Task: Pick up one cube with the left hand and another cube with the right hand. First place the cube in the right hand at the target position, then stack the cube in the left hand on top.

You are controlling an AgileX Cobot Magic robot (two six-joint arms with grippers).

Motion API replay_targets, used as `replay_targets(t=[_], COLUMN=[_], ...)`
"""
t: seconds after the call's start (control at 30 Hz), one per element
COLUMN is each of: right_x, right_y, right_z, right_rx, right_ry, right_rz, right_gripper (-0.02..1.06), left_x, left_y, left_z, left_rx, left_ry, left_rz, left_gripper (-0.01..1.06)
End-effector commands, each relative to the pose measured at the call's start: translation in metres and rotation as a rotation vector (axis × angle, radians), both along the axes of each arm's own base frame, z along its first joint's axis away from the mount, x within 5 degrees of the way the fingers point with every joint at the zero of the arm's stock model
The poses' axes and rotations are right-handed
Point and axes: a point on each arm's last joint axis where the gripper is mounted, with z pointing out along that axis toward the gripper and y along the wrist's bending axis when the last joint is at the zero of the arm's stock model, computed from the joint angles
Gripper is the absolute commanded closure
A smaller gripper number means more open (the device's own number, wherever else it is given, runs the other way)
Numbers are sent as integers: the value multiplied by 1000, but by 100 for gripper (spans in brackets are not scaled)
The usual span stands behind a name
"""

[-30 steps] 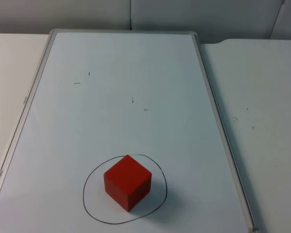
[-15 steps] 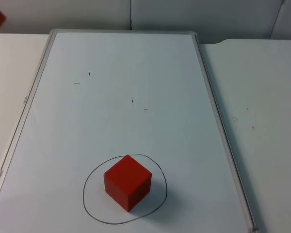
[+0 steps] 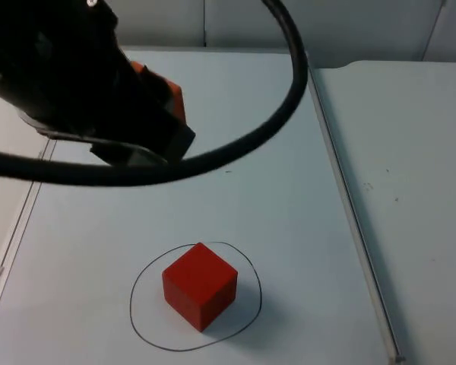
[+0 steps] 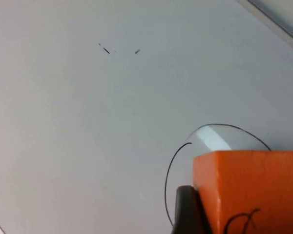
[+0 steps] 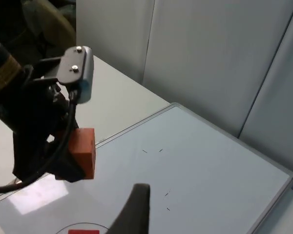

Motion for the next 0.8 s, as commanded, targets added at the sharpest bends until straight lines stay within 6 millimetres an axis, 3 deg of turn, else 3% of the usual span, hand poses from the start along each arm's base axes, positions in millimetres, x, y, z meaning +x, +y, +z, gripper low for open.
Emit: replay_targets(t=[0.0,0.3,0.37,0.77], right_x=[-1,-1,-1,-1], right_y=[-1,-1,-1,-1], right_z=[0,0,0,-1], right_rx=[2,2,1,-8], right_ry=[-4,-4,-3,6], right_rz=[3,3,2,-2], right_gripper=[18,18,18,18], left_x=[4,-3,0,6], left_y=[-8,-46,-49,-54], left_z=[-4,-37,-51,-85], left_rx=[-31,-37,-19,15], left_ry=[13,61,97,177], left_rz=[7,-64,-44,16], left_gripper=[82,82,82,82])
